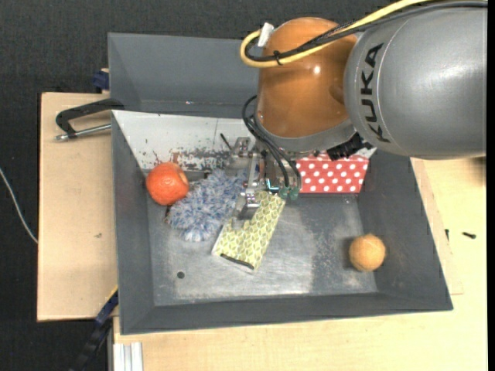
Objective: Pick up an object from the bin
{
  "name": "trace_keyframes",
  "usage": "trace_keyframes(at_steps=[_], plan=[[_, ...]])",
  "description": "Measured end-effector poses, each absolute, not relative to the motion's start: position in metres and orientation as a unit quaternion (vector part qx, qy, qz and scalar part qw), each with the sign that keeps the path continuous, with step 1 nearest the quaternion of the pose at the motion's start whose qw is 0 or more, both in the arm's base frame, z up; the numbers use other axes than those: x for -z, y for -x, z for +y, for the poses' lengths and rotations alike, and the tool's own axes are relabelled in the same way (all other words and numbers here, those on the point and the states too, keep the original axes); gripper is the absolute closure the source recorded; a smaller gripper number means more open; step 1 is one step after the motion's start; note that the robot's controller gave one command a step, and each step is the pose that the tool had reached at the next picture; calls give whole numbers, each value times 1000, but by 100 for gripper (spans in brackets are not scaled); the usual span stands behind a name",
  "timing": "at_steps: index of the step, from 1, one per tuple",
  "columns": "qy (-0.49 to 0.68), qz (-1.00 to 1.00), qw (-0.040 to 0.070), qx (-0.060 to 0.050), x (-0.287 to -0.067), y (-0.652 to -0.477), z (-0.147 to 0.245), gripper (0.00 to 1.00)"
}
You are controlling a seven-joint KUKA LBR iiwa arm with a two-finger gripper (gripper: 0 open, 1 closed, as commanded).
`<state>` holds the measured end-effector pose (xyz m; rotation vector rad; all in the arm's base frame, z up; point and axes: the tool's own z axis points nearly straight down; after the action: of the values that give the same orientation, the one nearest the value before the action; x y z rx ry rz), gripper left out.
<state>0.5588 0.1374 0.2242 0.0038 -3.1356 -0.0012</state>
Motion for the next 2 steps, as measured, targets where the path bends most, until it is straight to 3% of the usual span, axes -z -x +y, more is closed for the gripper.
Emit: trace_keyframes(at_steps=[2], plan=[[0, -1000, -4, 2, -225, -563, 137, 0]])
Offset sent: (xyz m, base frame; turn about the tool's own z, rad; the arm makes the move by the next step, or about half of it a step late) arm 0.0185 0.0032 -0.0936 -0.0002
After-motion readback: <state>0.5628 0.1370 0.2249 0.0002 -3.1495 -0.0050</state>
